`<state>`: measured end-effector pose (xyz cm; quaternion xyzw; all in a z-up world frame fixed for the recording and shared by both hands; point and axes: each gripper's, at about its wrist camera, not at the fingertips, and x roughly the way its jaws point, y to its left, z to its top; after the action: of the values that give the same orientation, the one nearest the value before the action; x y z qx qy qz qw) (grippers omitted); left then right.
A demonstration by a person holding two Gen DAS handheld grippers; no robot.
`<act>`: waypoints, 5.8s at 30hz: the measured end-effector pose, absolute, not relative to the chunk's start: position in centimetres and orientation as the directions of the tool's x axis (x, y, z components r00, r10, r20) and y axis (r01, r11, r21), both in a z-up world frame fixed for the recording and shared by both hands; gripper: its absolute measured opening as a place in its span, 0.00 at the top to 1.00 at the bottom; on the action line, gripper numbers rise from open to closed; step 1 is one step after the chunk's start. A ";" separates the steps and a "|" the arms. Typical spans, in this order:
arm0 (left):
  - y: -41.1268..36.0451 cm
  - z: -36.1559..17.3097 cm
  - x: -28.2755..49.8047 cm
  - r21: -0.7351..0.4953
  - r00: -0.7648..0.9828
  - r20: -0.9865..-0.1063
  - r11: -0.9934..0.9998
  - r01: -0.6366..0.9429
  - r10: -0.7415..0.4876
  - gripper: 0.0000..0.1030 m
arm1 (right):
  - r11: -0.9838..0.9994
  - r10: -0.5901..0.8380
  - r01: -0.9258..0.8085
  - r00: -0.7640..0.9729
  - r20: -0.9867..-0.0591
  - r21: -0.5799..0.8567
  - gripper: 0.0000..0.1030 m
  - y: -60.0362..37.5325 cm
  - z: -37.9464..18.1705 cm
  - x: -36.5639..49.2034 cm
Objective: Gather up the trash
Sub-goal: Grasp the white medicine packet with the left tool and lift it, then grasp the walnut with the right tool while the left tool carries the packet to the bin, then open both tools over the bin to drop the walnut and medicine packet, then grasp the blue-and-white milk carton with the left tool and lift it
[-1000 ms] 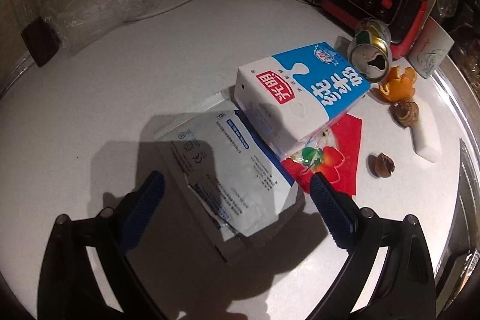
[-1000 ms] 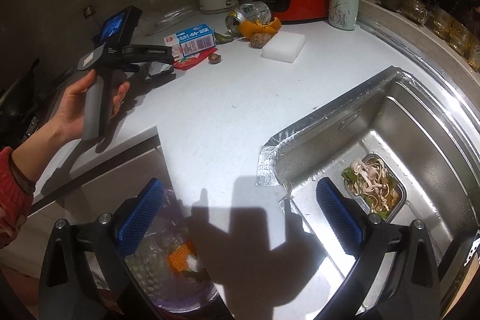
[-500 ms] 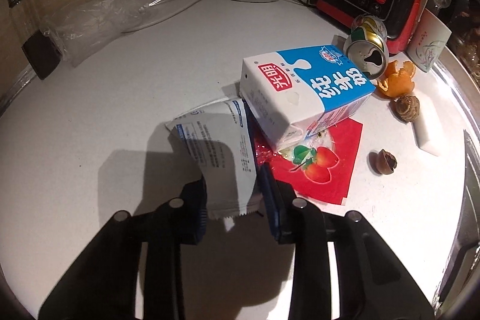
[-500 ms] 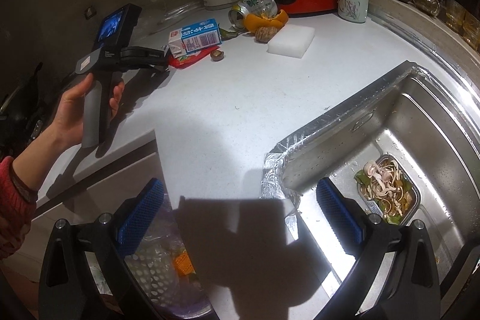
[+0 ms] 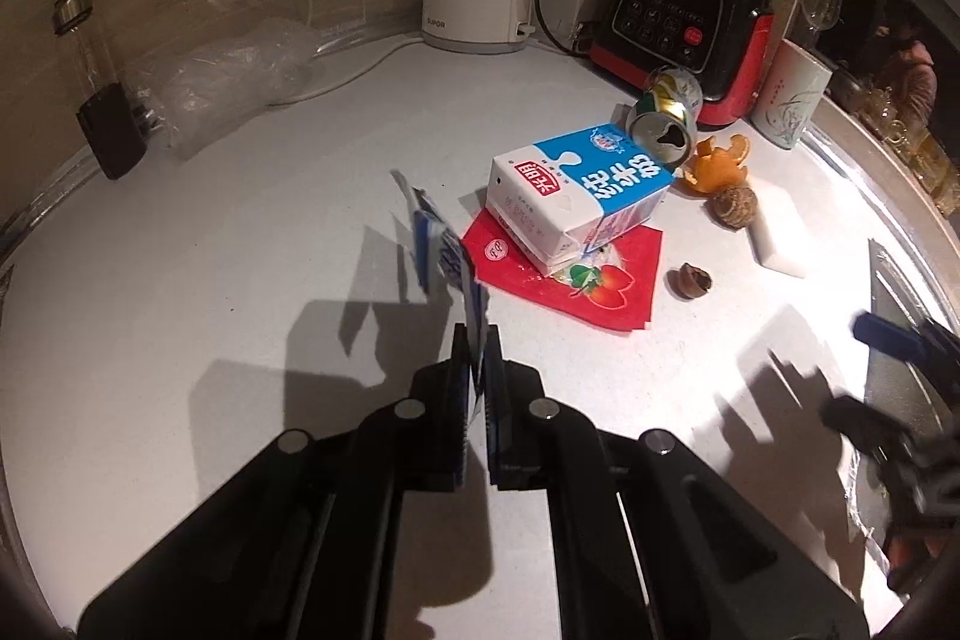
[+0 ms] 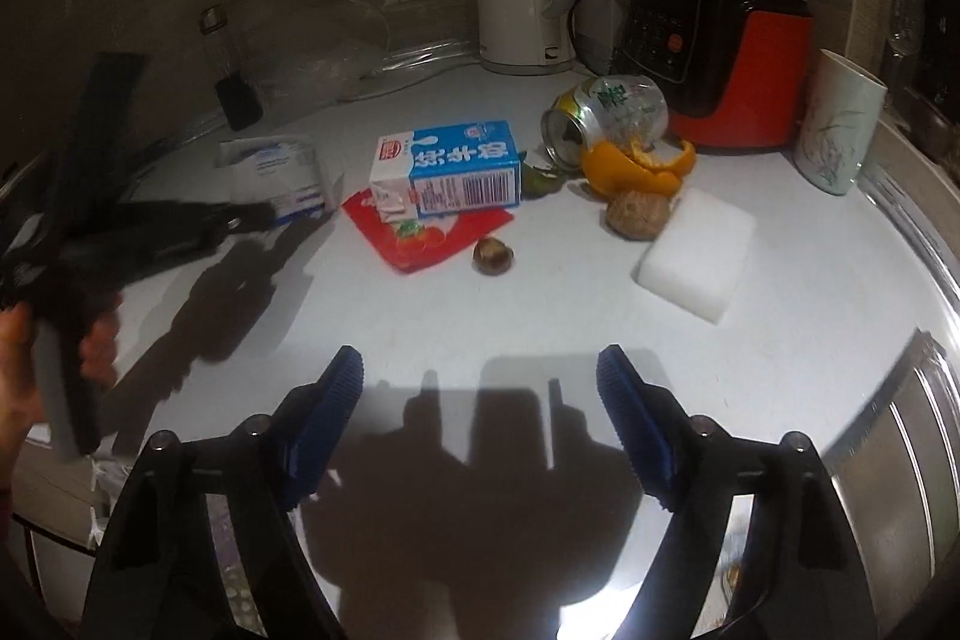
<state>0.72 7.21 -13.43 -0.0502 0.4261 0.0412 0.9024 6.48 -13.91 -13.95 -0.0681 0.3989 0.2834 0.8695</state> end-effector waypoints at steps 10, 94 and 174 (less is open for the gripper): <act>5.9 -11.6 -4.1 -0.080 0.653 -0.758 0.993 -0.091 -0.001 0.96 | 0.811 0.408 -0.578 0.452 -0.794 0.088 0.41 -9.6 -17.6 12.9; -0.2 -16.6 -24.4 -0.090 0.498 -0.840 0.959 0.268 -0.218 0.96 | 0.955 0.230 -0.289 0.584 -0.778 0.066 0.10 -16.0 -13.7 -24.0; 0.8 -15.3 15.0 0.269 0.643 -0.758 0.843 0.466 -0.114 0.54 | 0.912 0.375 -0.362 0.537 -0.756 0.195 0.02 -24.2 -13.8 5.3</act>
<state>15.03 0.80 -15.34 0.2262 0.3891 -0.1650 0.8776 5.26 -24.19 -13.80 0.0074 0.4331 0.2101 0.8765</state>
